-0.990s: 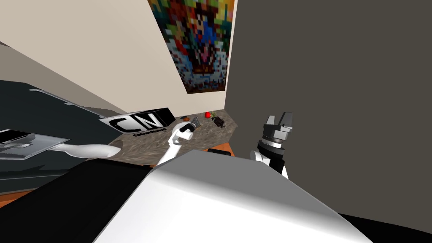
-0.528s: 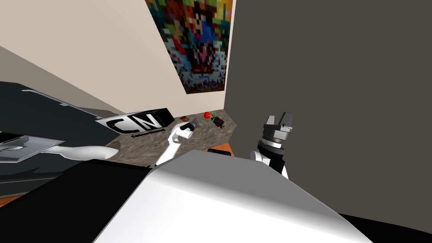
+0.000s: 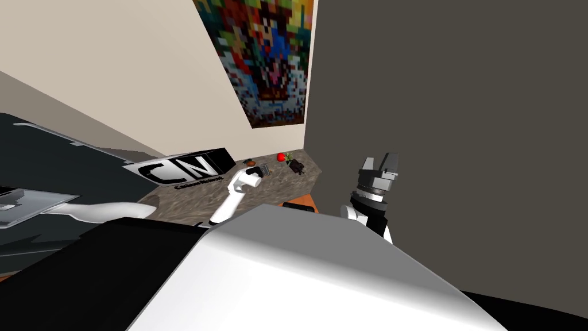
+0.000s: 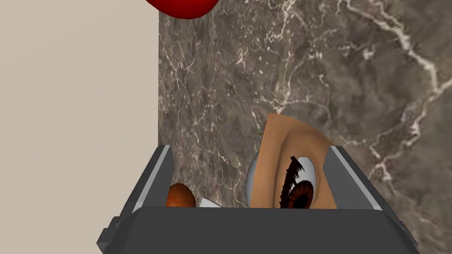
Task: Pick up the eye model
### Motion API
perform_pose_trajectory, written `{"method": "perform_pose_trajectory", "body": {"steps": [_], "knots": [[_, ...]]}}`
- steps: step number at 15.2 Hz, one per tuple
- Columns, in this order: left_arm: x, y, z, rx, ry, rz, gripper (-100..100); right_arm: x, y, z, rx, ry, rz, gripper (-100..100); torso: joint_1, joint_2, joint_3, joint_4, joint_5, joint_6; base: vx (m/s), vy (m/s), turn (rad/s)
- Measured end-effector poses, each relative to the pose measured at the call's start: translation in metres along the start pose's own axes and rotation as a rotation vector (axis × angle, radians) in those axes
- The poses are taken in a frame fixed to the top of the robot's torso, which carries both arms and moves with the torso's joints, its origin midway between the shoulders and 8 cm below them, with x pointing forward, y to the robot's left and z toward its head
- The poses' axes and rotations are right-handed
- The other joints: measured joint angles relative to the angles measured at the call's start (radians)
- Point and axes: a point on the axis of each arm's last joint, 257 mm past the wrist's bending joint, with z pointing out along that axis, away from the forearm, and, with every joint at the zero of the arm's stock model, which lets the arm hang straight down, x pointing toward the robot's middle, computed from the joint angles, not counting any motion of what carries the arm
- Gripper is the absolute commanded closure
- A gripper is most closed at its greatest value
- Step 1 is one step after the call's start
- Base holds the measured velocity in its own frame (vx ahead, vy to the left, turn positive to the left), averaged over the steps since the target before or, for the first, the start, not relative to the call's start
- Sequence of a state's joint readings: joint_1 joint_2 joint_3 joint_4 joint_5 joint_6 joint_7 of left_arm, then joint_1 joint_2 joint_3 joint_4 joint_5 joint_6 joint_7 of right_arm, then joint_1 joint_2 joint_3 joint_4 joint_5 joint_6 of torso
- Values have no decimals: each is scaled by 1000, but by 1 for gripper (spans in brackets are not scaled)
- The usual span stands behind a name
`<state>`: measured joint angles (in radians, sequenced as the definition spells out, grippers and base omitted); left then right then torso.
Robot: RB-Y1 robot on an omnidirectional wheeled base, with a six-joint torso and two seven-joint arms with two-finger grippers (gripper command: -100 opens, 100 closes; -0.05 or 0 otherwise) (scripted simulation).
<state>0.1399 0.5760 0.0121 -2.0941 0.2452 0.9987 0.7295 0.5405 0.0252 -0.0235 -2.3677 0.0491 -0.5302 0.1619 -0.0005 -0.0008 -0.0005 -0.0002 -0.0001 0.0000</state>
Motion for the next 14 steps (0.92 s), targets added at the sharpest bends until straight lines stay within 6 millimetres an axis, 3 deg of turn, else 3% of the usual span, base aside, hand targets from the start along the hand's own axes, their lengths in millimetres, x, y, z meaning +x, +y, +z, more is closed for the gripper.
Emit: {"method": "perform_pose_trajectory", "body": {"steps": [14], "knots": [[-44,17,0,-141,-155,-41,-100,0,0,0,0,0,0,0,0,1,0,0,0,0,6,-4,-16]]}}
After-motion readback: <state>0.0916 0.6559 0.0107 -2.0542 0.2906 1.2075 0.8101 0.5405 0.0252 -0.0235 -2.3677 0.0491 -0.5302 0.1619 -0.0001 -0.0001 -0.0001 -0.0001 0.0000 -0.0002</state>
